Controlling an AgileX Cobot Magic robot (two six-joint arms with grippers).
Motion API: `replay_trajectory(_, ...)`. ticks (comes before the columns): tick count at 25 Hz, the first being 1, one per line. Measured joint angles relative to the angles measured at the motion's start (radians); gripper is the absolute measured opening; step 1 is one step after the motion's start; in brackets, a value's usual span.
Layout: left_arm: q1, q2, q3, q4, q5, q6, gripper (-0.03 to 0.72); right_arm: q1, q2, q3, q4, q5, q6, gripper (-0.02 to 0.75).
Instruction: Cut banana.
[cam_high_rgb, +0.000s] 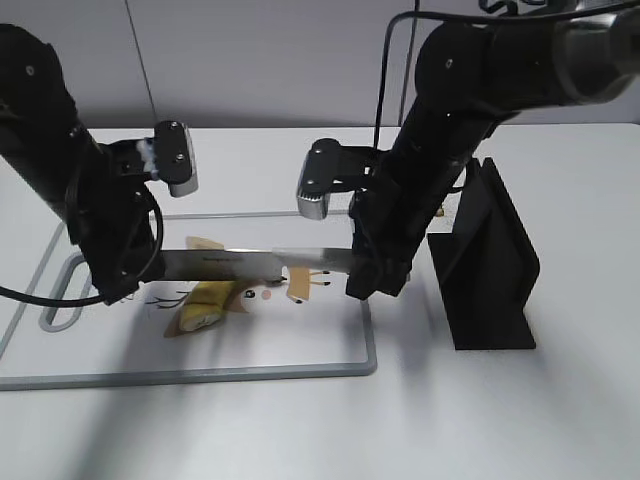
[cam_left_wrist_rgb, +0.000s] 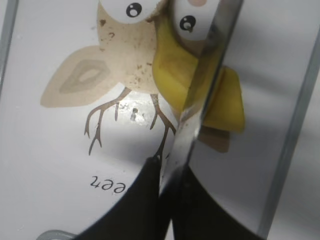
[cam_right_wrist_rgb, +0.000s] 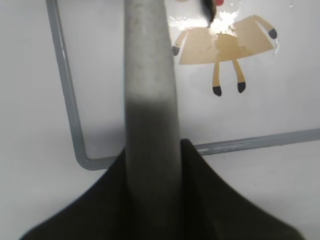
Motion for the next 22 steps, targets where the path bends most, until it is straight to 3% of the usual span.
replay_trajectory(22, 0.001, 0.046, 0.004, -0.007, -0.033, -0.001, 0.040, 0.000, 0.028, 0.002, -0.007, -0.055, -0.003, 0.184)
